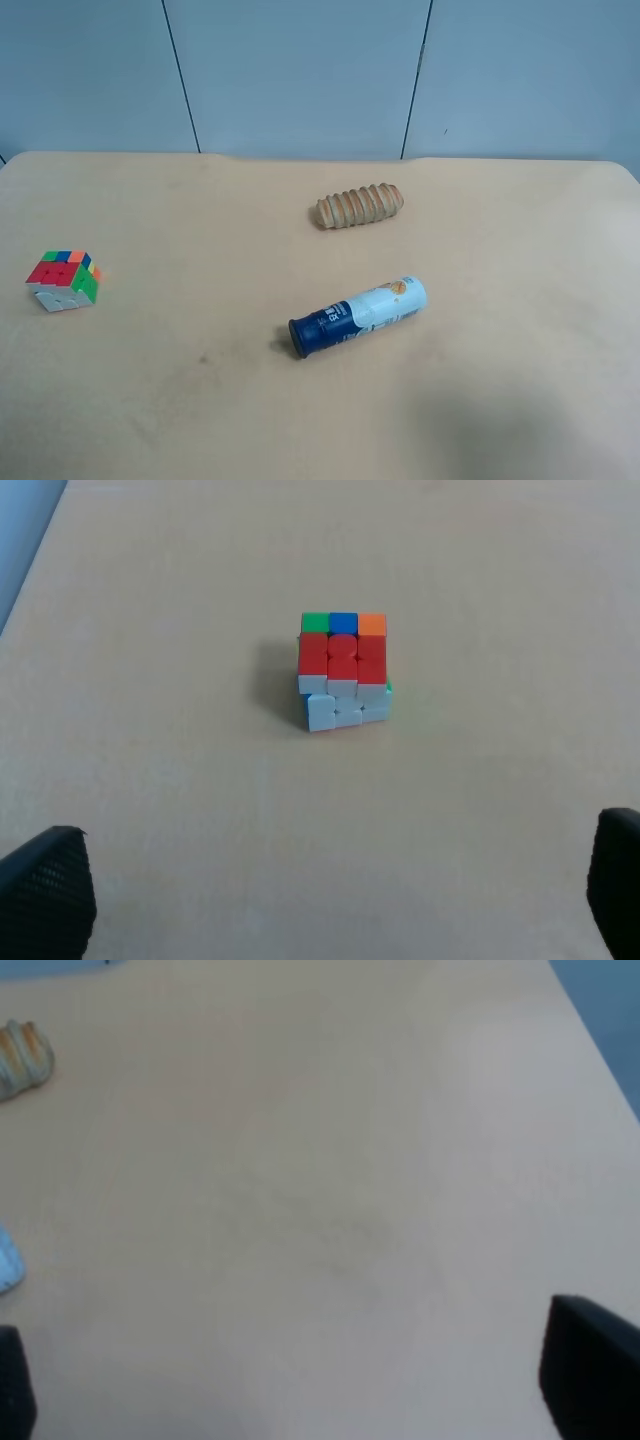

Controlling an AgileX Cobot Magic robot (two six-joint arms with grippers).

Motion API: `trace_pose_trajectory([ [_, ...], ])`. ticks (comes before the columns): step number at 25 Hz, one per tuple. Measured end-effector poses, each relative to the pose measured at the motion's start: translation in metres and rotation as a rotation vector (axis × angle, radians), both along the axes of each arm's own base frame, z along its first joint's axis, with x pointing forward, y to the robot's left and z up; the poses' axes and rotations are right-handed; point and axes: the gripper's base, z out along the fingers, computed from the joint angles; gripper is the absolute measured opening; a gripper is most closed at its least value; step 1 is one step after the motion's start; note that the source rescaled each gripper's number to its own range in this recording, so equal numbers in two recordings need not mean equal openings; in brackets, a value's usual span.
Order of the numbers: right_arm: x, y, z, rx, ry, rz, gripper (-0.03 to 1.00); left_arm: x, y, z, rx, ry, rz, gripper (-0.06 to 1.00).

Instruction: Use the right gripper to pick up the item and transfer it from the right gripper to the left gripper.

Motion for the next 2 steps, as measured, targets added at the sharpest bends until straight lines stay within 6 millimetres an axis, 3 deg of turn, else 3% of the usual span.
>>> trace_pose_trajectory([
  [2,0.0,0.0,0.0,0.0,0.0,0.0,1.0,0.0,0.0,0.0,0.0,0.0,0.0,1.0],
])
